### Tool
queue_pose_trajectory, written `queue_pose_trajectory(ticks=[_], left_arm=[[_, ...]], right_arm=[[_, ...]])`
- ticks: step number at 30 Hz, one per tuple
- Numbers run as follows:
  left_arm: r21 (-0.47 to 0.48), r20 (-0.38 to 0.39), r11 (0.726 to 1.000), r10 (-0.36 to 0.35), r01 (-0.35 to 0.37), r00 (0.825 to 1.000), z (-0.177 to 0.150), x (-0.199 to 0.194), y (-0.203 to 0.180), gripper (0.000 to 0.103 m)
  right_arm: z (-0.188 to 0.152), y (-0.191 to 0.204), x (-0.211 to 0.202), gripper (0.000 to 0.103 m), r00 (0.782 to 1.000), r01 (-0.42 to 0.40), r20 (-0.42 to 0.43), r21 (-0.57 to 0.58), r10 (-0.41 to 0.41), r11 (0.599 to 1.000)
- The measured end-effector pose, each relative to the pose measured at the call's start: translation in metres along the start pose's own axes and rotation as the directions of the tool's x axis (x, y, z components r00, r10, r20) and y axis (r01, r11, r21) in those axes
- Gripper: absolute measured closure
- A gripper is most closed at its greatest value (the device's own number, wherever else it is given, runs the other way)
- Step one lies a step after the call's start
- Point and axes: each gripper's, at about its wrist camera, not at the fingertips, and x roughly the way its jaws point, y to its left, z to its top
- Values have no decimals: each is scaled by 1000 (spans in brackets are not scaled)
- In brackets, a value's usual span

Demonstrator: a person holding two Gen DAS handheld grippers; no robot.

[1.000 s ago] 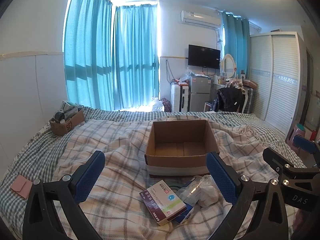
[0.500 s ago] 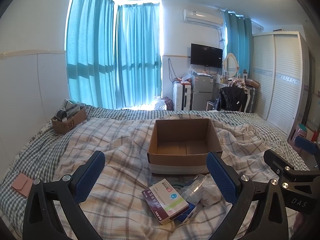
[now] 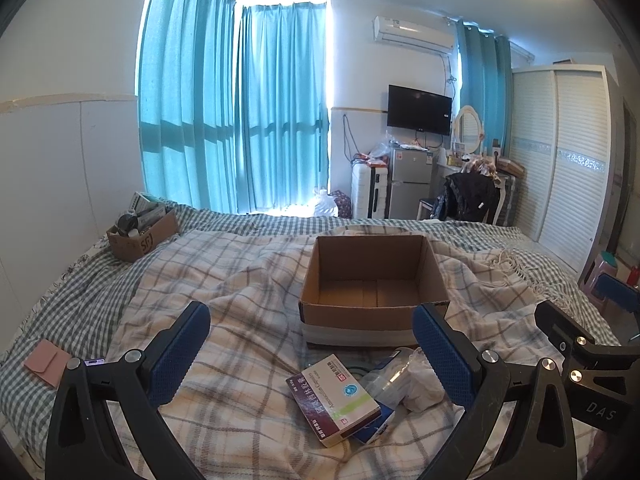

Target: Organize objects

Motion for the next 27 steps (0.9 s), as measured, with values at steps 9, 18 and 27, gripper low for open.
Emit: queue_pose_trajectory(ticks=[9,18,27], left_arm=[[-5,0,1000,6,-6,1000,1,-1,0,0],[-12,-24,1000,5,-5,1000,-5,7,0,0],[3,-168,994,105,-106,980,-30,57,-3,0]], right_arm=[[1,3,-2,0,1000,-10,4,-8,10,1000],[-5,3,4,1,1000,-7,-25,-19,7,1000],[-16,-6,42,1,994,-9,-107,-20,7,1000]])
